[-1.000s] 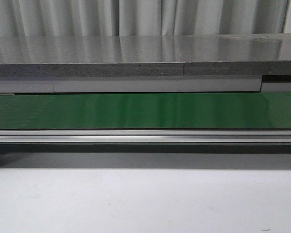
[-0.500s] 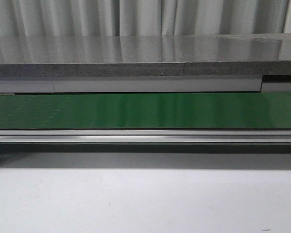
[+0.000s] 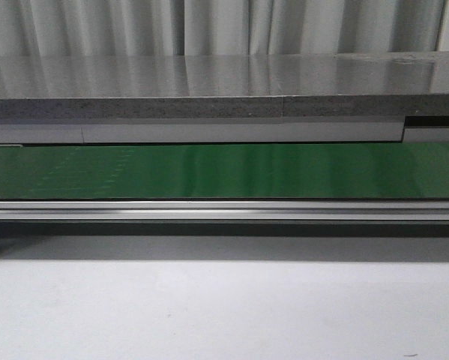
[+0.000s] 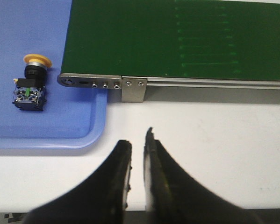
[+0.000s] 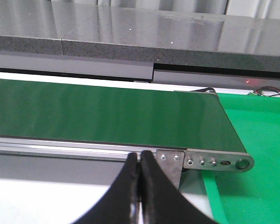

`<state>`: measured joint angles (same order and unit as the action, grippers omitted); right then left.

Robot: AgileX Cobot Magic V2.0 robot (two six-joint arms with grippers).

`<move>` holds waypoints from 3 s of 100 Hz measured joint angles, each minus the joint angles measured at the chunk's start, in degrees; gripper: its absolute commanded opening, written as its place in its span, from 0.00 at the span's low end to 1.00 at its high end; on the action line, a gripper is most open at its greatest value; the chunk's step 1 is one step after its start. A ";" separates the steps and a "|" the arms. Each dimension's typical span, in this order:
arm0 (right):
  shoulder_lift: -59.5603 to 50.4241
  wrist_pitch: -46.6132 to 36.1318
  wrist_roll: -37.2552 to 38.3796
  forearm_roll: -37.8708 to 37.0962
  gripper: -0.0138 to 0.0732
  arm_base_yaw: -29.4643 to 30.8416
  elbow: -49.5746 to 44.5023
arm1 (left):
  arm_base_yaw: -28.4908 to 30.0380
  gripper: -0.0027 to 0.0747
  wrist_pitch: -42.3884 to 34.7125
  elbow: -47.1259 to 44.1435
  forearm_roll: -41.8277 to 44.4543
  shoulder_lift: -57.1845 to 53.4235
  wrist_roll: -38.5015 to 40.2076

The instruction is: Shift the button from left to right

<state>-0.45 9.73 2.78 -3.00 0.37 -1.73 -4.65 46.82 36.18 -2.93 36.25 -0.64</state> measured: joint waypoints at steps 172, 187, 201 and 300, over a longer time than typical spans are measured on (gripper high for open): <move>0.00 0.00 0.00 0.00 0.08 0.00 0.00 | 23.76 0.77 0.93 28.52 0.33 60.69 -9.20; 0.00 0.00 0.00 0.00 0.08 0.00 0.00 | 23.76 0.77 0.39 30.05 0.20 63.19 -9.42; 0.00 0.00 0.00 0.00 0.08 0.00 0.00 | 23.76 0.77 -0.95 30.47 0.07 65.05 -9.46; 0.00 0.00 0.00 0.00 0.08 0.00 0.00 | 23.76 0.05 -2.87 32.11 -0.16 73.31 -9.55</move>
<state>-0.45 9.73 2.78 -3.00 0.37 -1.73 19.10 43.96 68.29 -3.09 109.56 -10.19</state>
